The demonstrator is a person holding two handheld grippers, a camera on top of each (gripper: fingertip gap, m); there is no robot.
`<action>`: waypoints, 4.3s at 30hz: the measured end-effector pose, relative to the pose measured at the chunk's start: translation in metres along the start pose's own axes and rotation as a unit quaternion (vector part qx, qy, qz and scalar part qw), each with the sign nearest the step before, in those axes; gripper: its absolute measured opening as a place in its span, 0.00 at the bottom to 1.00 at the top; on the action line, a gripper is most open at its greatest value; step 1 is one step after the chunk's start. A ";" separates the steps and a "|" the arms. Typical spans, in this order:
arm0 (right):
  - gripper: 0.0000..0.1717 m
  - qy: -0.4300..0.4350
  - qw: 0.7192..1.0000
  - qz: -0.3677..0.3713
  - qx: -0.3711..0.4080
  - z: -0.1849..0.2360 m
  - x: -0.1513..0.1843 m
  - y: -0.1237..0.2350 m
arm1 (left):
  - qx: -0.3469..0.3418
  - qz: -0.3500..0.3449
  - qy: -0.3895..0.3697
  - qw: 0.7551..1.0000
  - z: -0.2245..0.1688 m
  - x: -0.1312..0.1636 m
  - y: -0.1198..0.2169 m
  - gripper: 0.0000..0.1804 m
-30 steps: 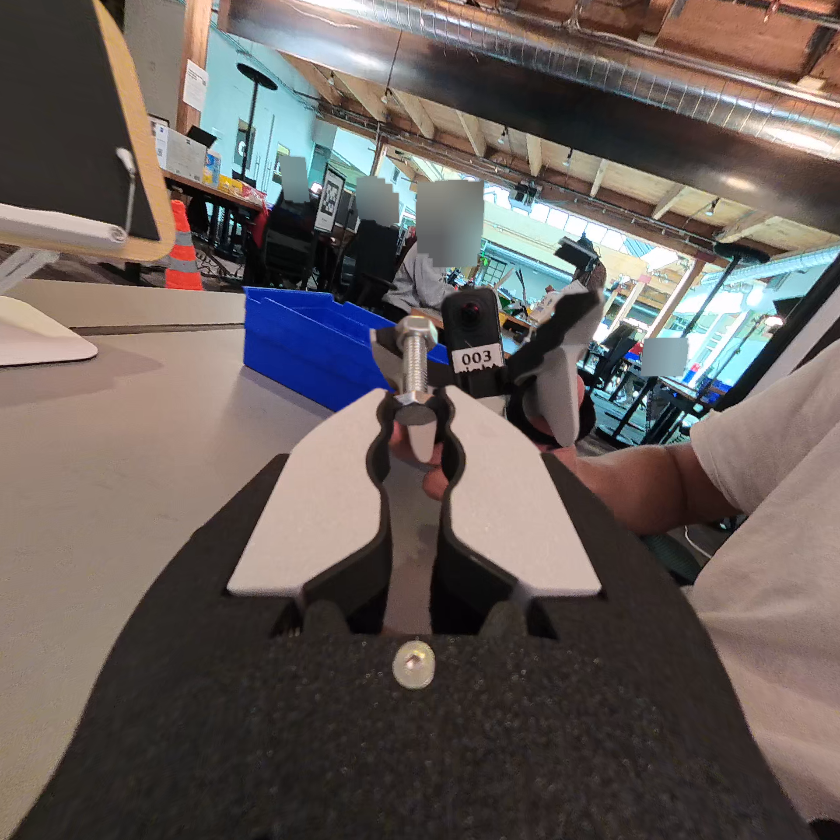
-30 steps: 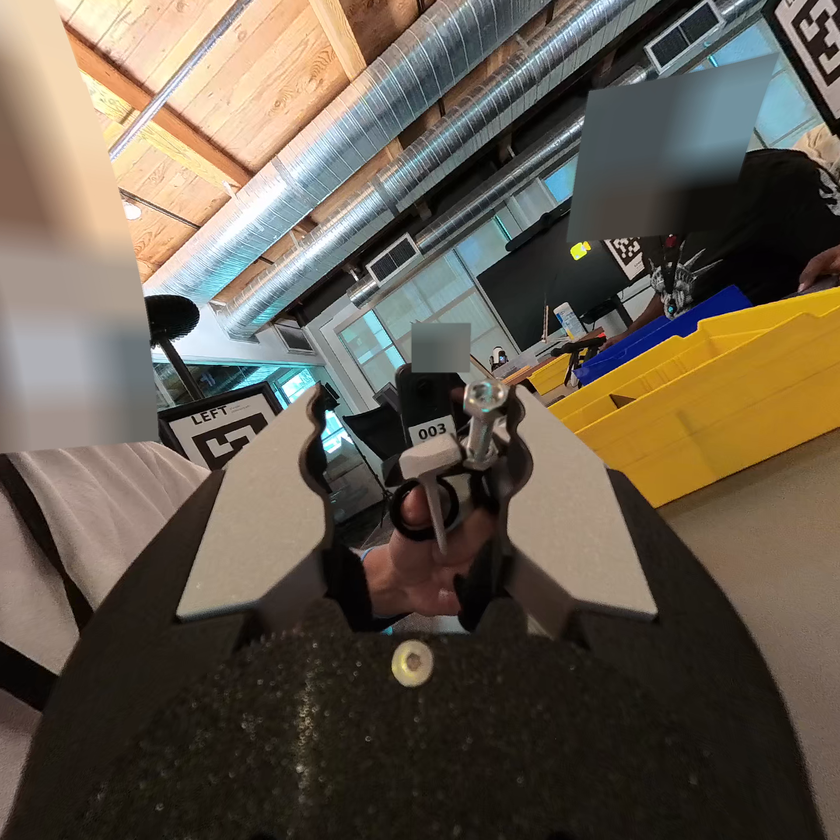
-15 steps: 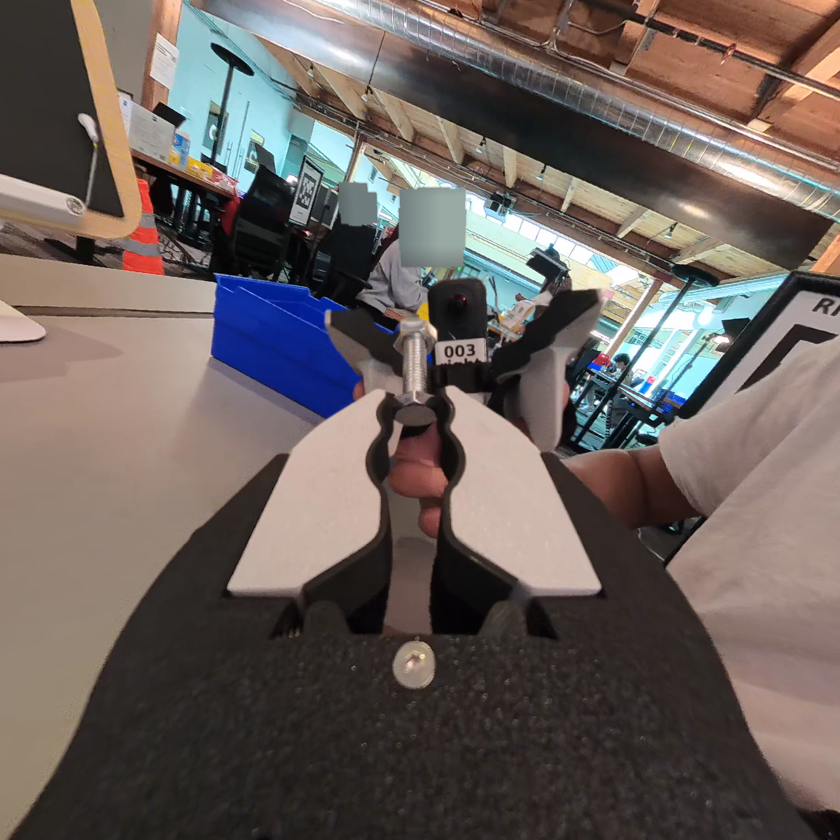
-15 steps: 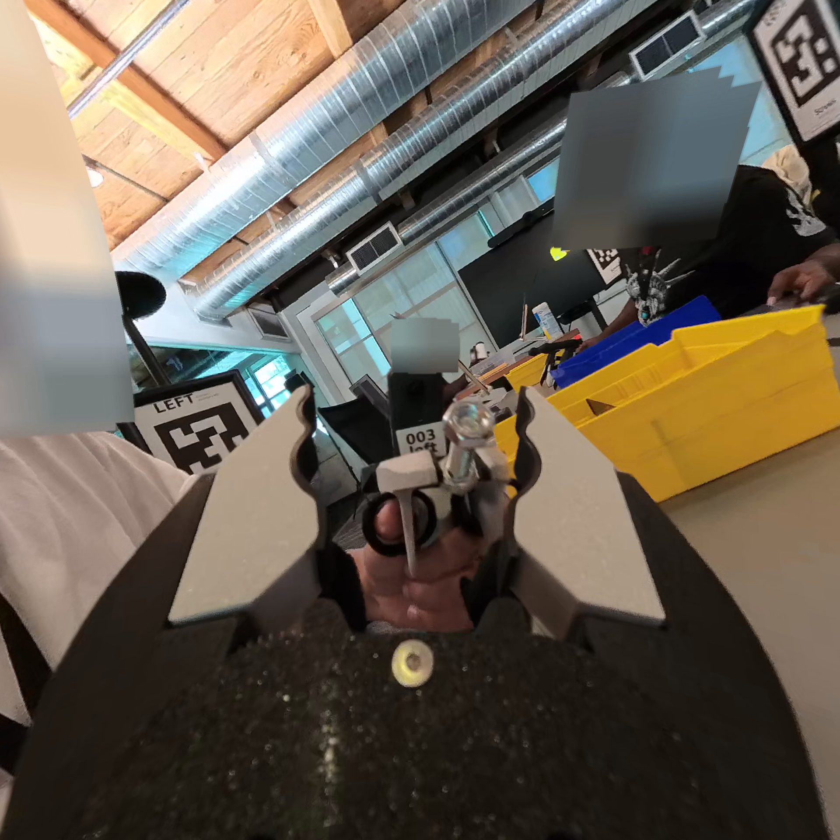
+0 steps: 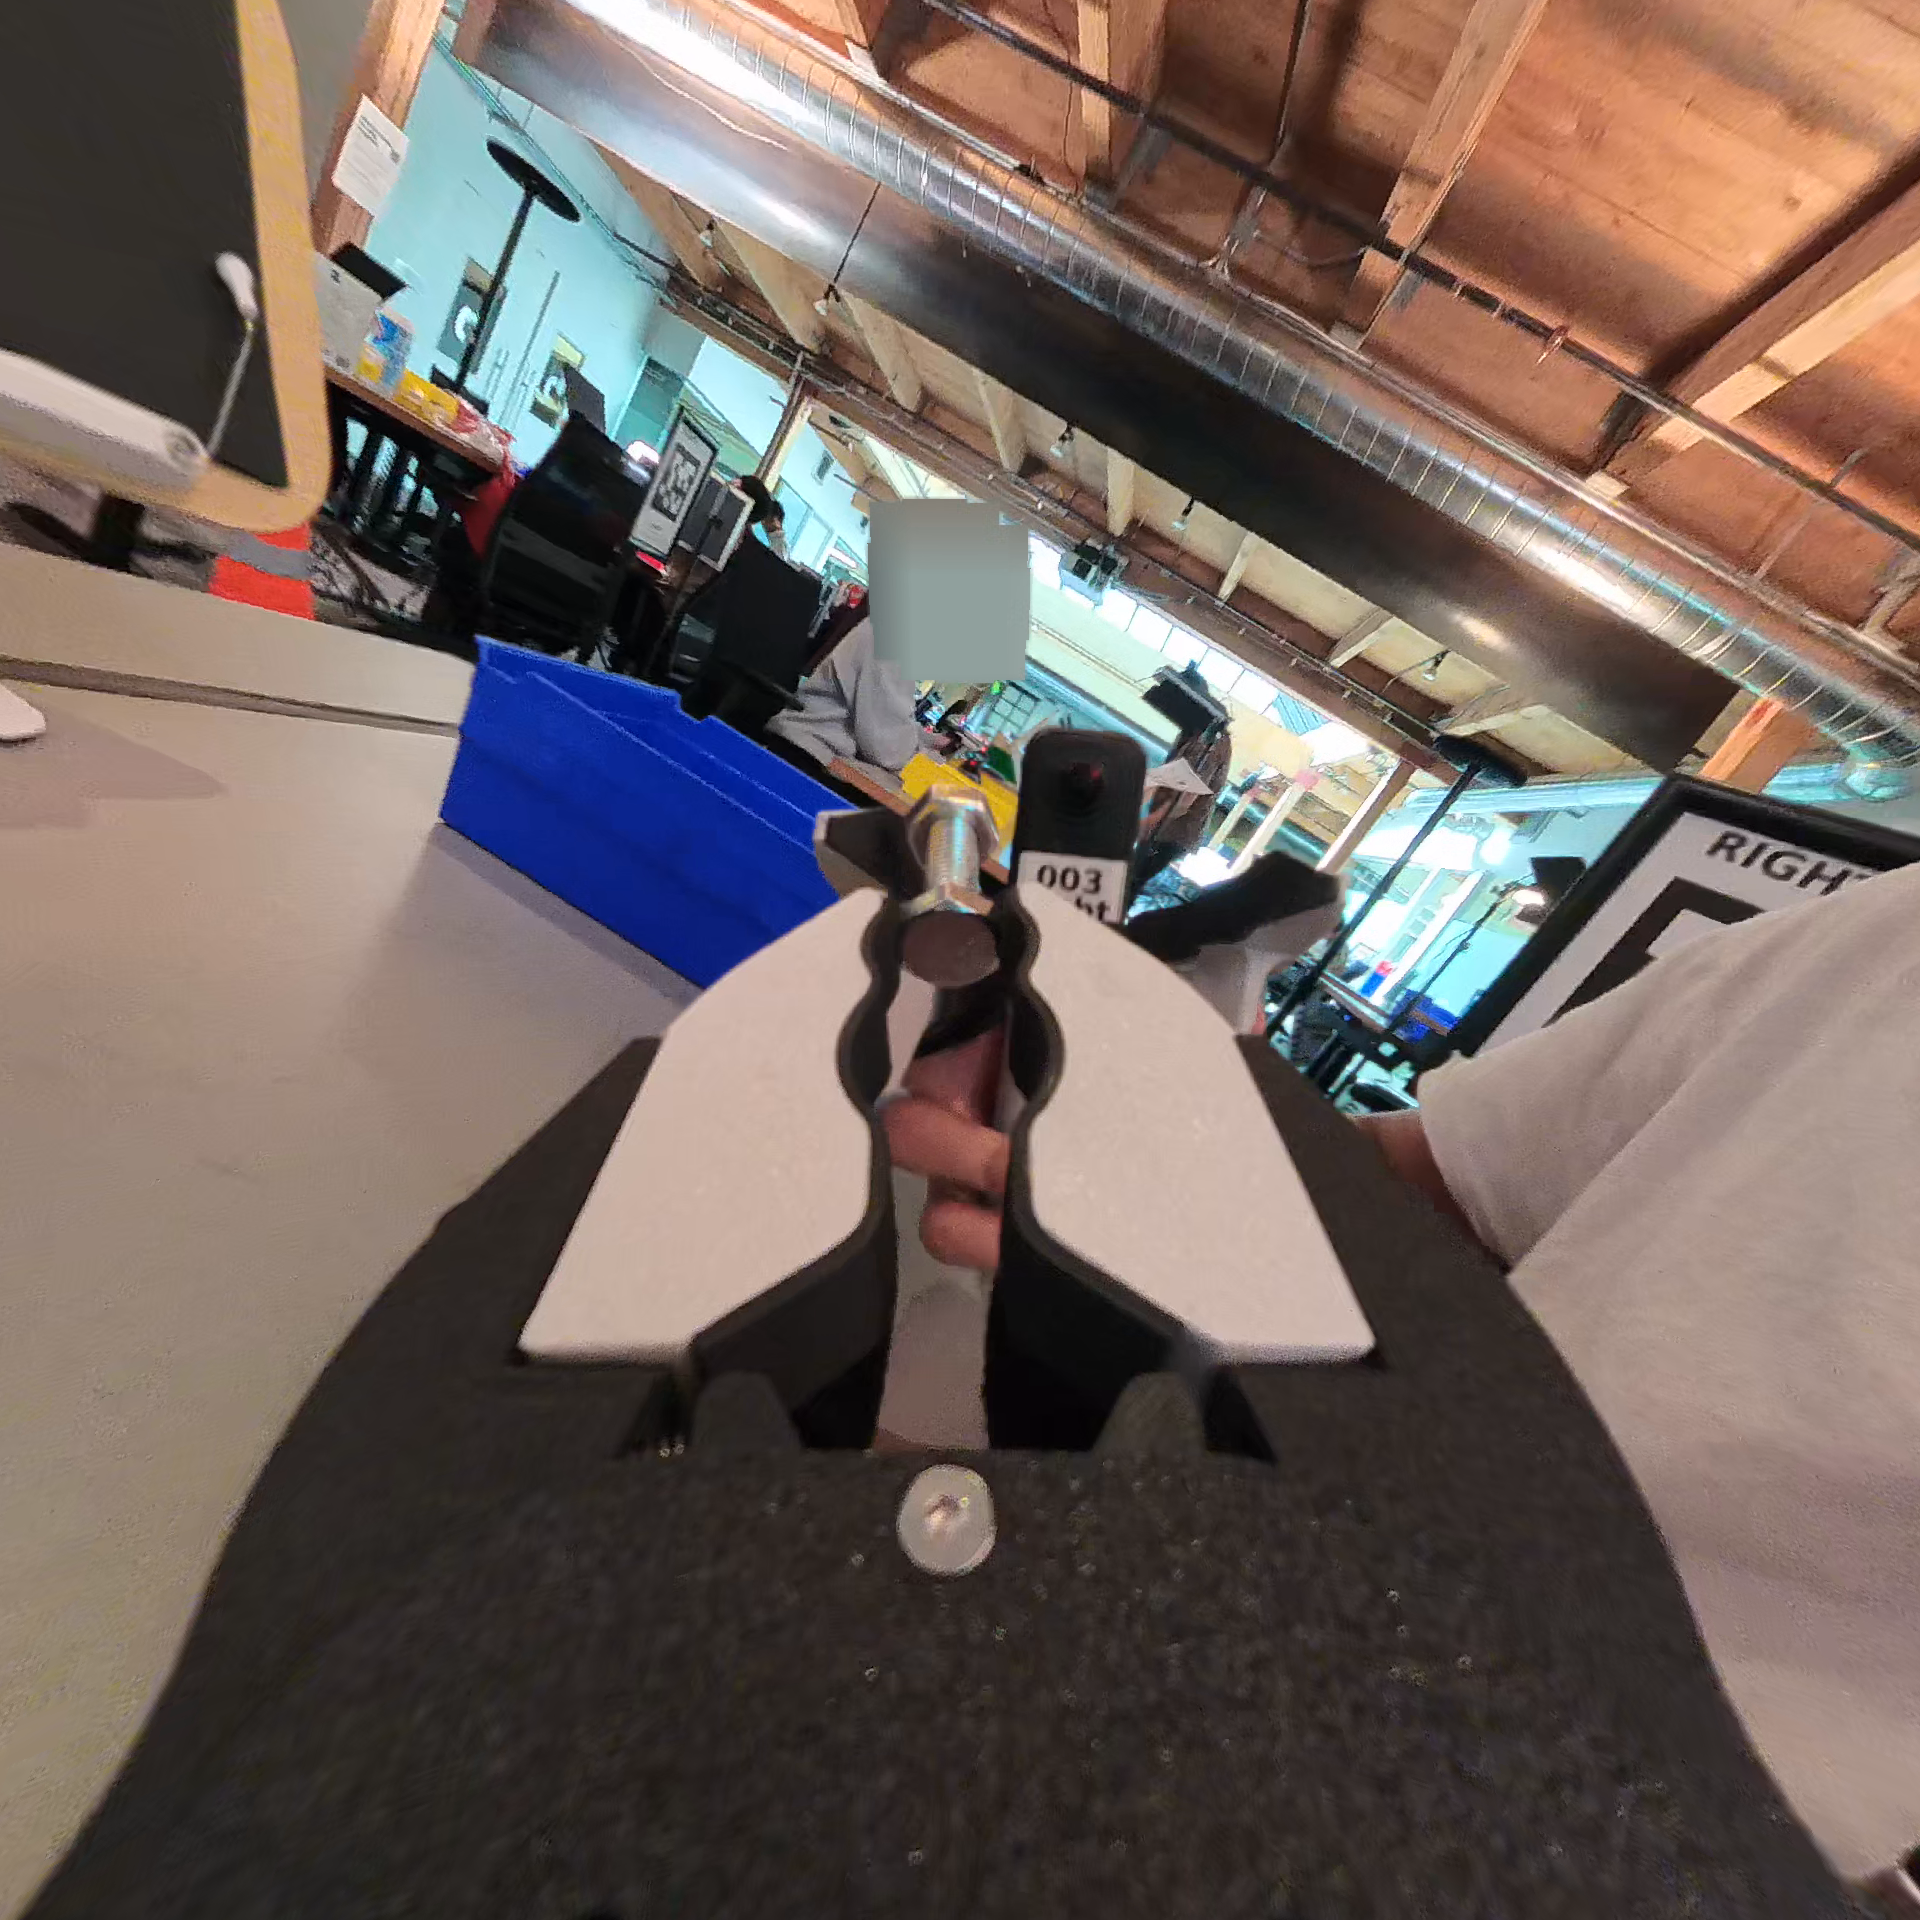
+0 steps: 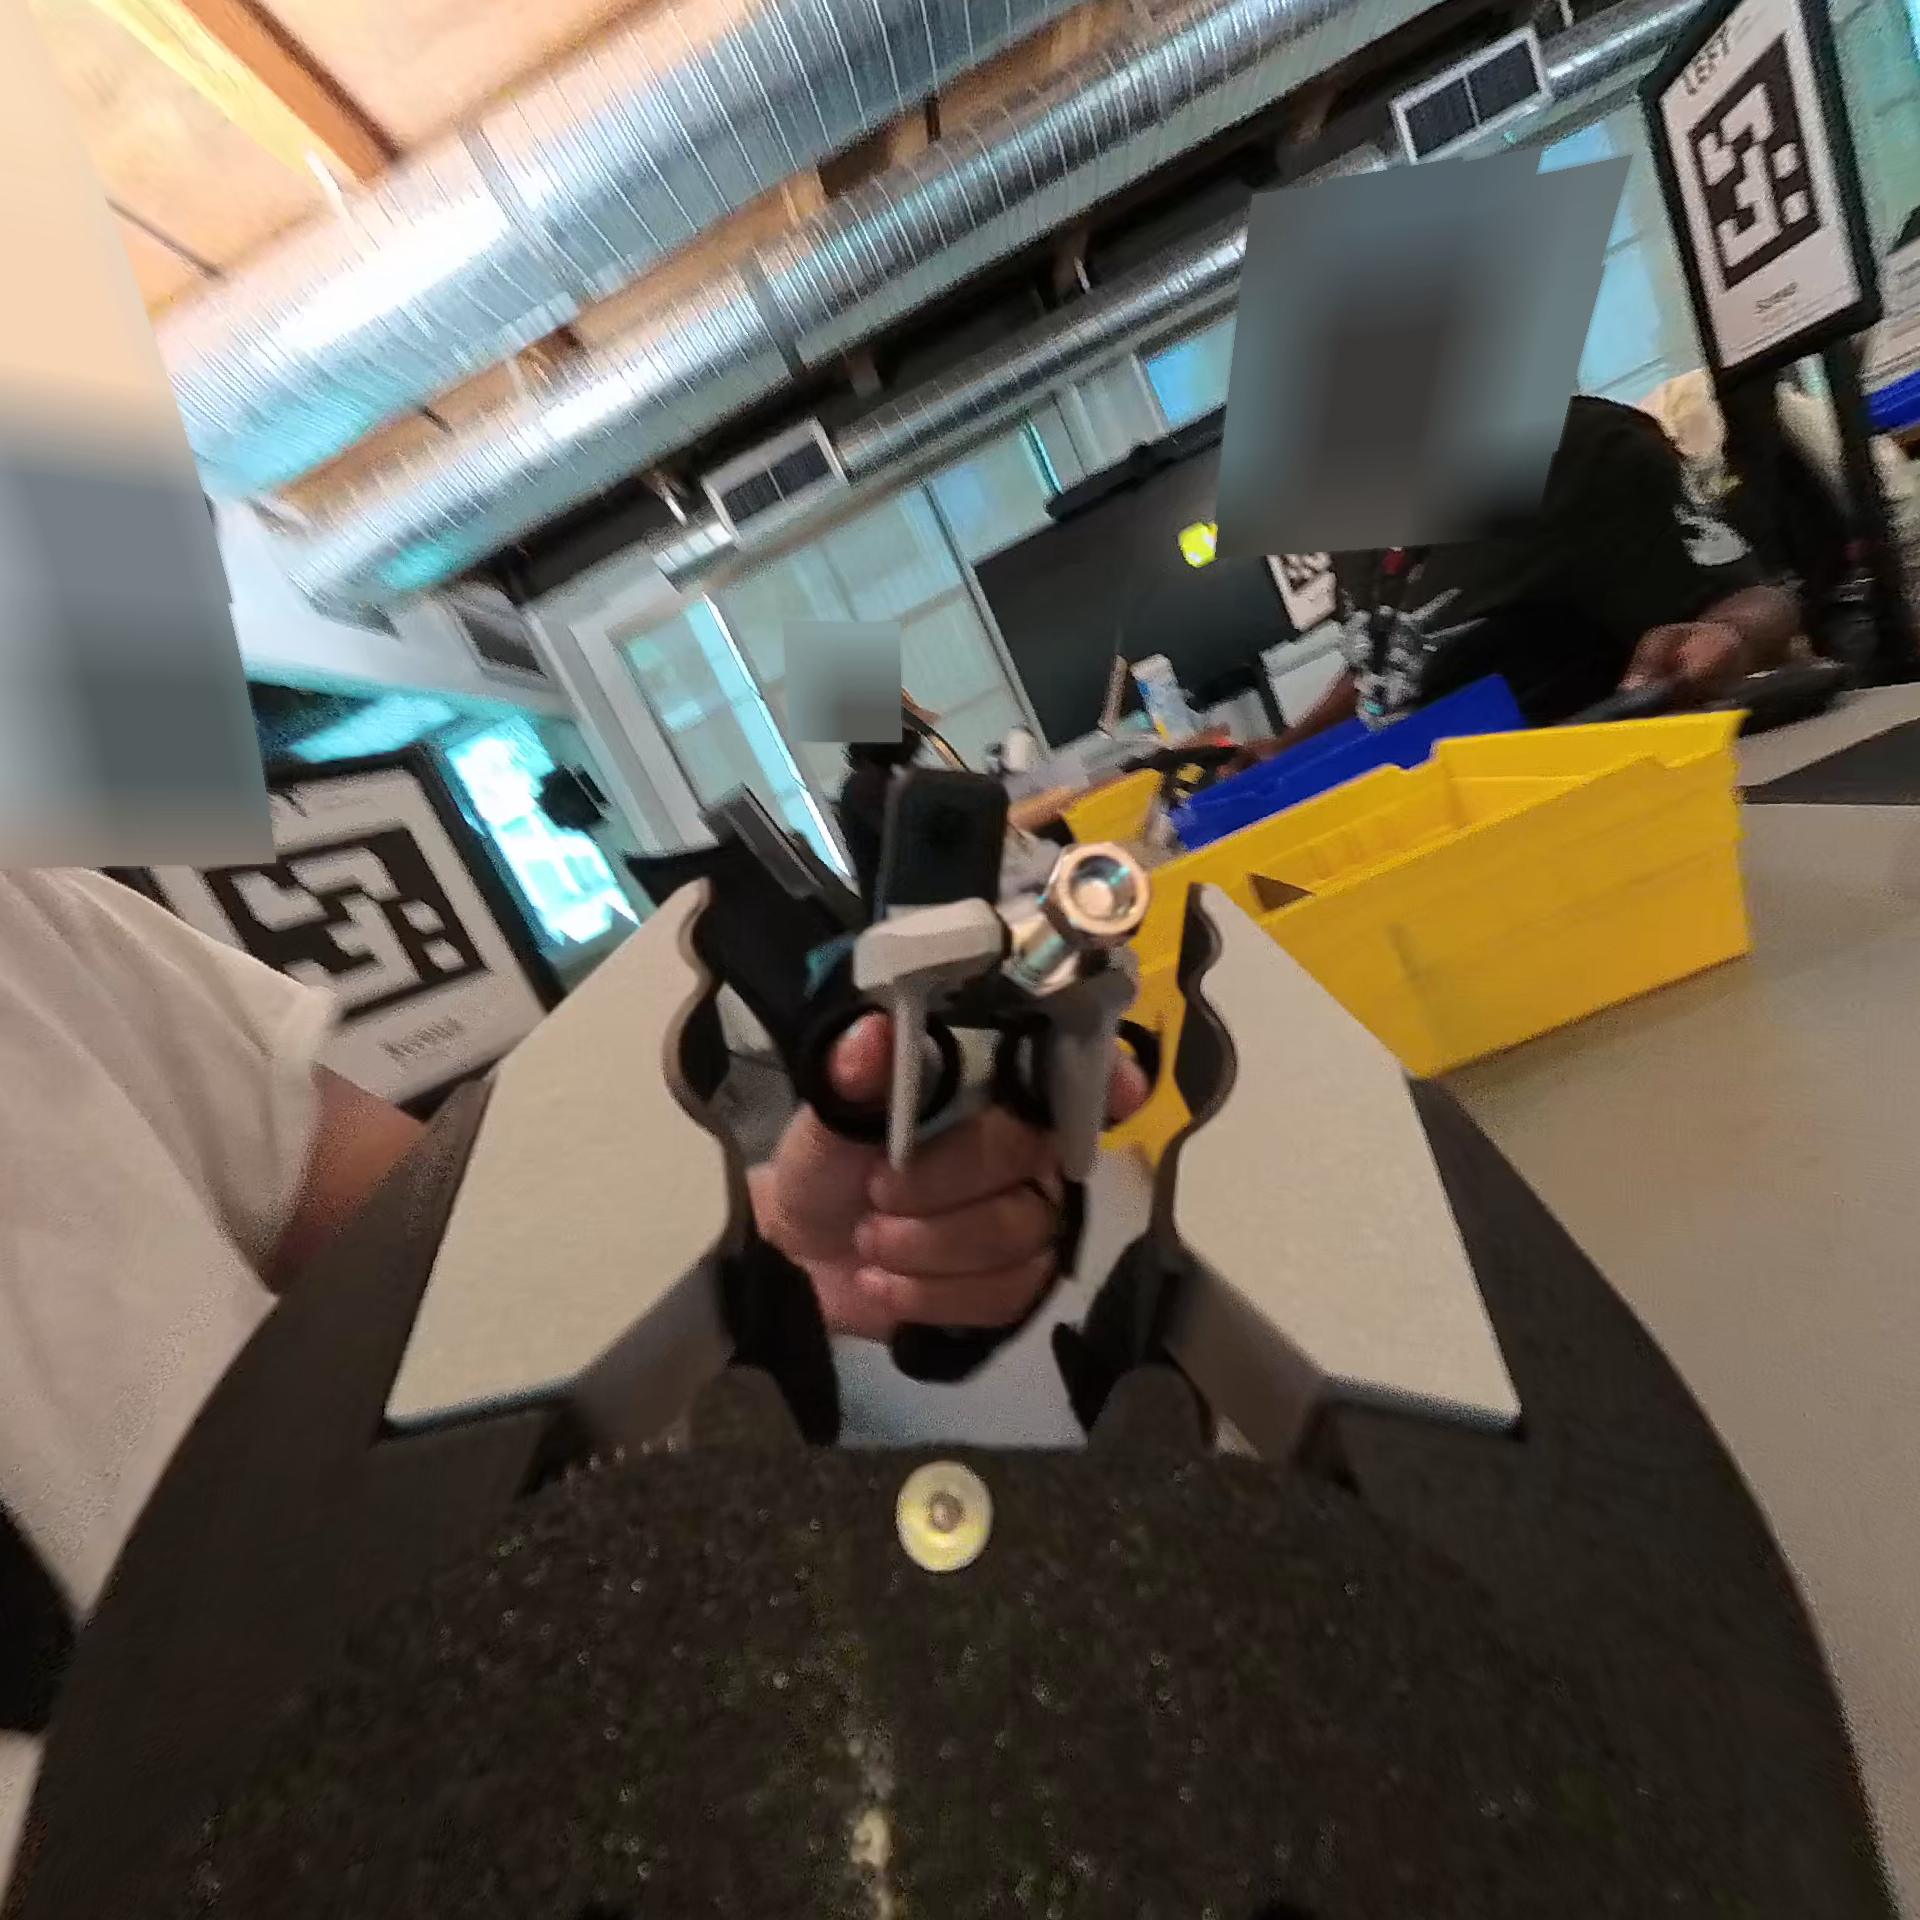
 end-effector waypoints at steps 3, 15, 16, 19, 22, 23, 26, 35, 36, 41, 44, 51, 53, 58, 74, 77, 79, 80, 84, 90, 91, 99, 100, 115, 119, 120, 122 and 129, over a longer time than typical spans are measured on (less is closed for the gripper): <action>0.45 0.139 0.984 0.093 0.052 -0.009 -0.008 0.005 | 0.024 0.029 0.031 0.999 0.003 0.001 0.003 0.10; 0.41 0.565 0.744 0.336 0.117 0.007 0.018 0.025 | -0.011 0.137 0.071 0.988 0.020 0.022 0.003 0.10; 0.39 0.579 0.733 0.337 0.118 0.006 0.024 0.025 | -0.008 0.135 0.075 0.988 0.019 0.022 0.003 0.10; 0.36 0.588 0.730 0.325 0.124 0.002 0.029 0.025 | -0.010 0.141 0.079 0.987 0.020 0.024 0.003 0.10; 0.36 0.563 0.749 0.330 0.115 -0.004 0.032 0.025 | 0.002 0.139 0.094 0.986 0.021 0.024 0.004 0.10; 0.36 0.559 0.752 0.332 0.112 -0.006 0.034 0.026 | 0.004 0.140 0.095 0.986 0.021 0.024 0.004 0.10; 0.36 0.527 0.777 0.331 0.098 -0.008 0.034 0.029 | 0.020 0.141 0.100 0.985 0.019 0.024 0.004 0.10; 0.30 0.511 0.824 0.244 0.035 0.011 0.019 0.035 | 0.066 0.124 0.176 0.974 0.020 0.022 0.009 0.09; 0.30 0.516 0.821 0.241 0.037 0.010 0.022 0.035 | 0.067 0.127 0.179 0.973 0.020 0.023 0.009 0.09; 0.29 0.498 0.826 0.260 0.039 -0.001 0.029 0.036 | 0.088 0.126 0.192 0.969 0.017 0.025 0.006 0.09; 0.28 0.494 0.829 0.256 0.053 -0.005 0.026 0.038 | 0.091 0.123 0.194 0.969 0.017 0.024 0.006 0.09; 0.20 0.564 0.796 0.213 0.055 0.007 0.019 0.038 | 0.103 0.123 0.219 0.963 0.018 0.025 0.009 0.09; 0.17 0.573 0.791 0.208 0.052 0.008 0.020 0.038 | 0.106 0.133 0.224 0.960 0.017 0.027 0.008 0.09; 0.10 0.570 0.789 0.223 0.046 0.008 0.021 0.039 | 0.116 0.144 0.234 0.955 0.016 0.031 0.006 0.09; 0.10 -0.104 0.960 0.259 0.003 -0.027 0.024 0.023 | 0.046 0.190 -0.001 0.981 0.008 0.014 0.015 0.10; 0.10 0.181 0.949 0.257 0.030 -0.016 0.016 0.025 | 0.059 0.172 0.064 0.981 0.012 0.016 0.013 0.10; 0.10 0.394 0.885 0.245 0.045 -0.003 0.014 0.028 | 0.073 0.162 0.119 0.977 0.012 0.018 0.010 0.10; 0.10 0.490 0.838 0.235 0.052 0.002 0.015 0.029 | 0.079 0.156 0.143 0.974 0.012 0.019 0.009 0.10; 0.10 0.797 0.569 0.180 0.091 0.010 0.031 0.036 | 0.078 0.149 0.207 0.964 0.015 0.025 0.007 0.09; 0.20 0.807 0.559 0.127 0.143 0.003 0.035 0.034 | 0.056 0.154 0.183 0.969 0.020 0.024 0.012 0.09; 0.26 0.768 0.607 0.136 0.151 0.004 0.030 0.033 | 0.048 0.158 0.161 0.973 0.020 0.022 0.013 0.09; 0.31 0.101 0.963 0.243 0.059 -0.021 0.026 0.027 | 0.027 0.144 -0.104 0.984 0.003 -0.008 0.026 0.10; 0.31 -0.018 0.971 0.239 0.013 -0.022 0.028 0.024 | 0.031 0.142 -0.124 0.982 0.000 -0.010 0.027 0.10; 0.10 -0.331 0.924 0.180 -0.067 -0.038 0.036 0.022 | 0.027 0.213 -0.194 0.957 -0.003 0.009 0.021 0.10; 0.10 -0.186 0.964 0.185 -0.042 -0.031 0.027 0.022 | 0.036 0.208 -0.157 0.965 -0.001 0.010 0.021 0.10; 0.10 -0.112 0.975 0.187 -0.034 -0.027 0.023 0.022 | 0.043 0.202 -0.133 0.969 -0.001 0.009 0.021 0.10; 0.10 0.058 0.979 0.192 -0.018 -0.016 0.014 0.022 | 0.066 0.185 -0.071 0.978 0.000 0.009 0.019 0.10; 0.10 0.643 0.745 0.171 0.045 0.023 0.013 0.030 | 0.124 0.159 0.088 0.975 0.000 0.010 0.015 0.10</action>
Point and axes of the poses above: each gripper's, where its closed fingertips meet, y back along the fingers, x out of its underside, z = x × y across the jaws, the point moved 7 cm from there along y, back along the fingers, and after that the axes turned 8 degrees about x, right-handed, at the moved point
